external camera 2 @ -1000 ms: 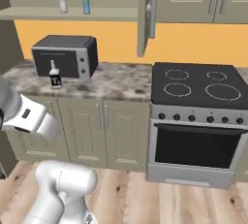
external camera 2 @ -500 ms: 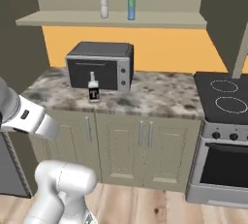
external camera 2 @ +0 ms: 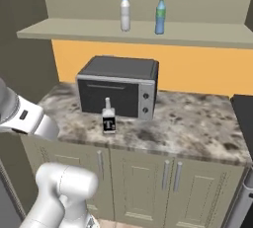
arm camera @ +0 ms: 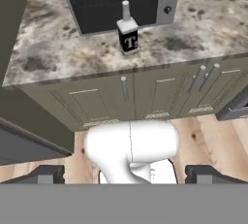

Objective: Sort all alcoholic drinks to one cabinet, and non-alcoholic drinks to the other.

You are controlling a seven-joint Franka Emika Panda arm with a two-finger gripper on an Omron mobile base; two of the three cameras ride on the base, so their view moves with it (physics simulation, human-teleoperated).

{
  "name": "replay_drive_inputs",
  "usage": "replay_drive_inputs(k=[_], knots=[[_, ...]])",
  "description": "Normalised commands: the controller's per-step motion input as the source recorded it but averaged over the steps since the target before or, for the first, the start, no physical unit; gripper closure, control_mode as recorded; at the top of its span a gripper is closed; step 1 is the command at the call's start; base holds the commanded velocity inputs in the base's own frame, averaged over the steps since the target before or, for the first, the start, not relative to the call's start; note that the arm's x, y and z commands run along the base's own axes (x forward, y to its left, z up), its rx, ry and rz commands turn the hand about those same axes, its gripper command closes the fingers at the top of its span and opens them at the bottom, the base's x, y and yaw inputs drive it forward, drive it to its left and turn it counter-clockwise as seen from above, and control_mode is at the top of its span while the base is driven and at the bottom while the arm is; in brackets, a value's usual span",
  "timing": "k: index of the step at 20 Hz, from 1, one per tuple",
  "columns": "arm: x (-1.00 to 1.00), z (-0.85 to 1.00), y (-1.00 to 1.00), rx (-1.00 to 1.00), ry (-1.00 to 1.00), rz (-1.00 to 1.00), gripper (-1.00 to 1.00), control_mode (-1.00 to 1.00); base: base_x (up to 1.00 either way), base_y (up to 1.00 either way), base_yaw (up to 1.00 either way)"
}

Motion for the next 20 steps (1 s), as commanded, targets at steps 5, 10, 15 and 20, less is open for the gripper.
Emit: replay_drive_inputs(k=[5, 10, 15, 20], knots=[[0.0, 0.0, 0.0, 0.0, 0.0, 0.0, -1.0, 1.0, 0.66, 0.0, 0.02], [0.0, 0.0, 0.0, 0.0, 0.0, 0.0, -1.0, 1.0, 0.68, 0.0, 0.0], [0.21, 0.0, -0.04, 0.0, 0.0, 0.06, -1.0, -1.0, 0.08, 0.0, 0.0], [0.17, -0.11, -0.36, 0.01, -0.03, 0.31, -1.0, -1.0, 0.0, 0.0, 0.0]])
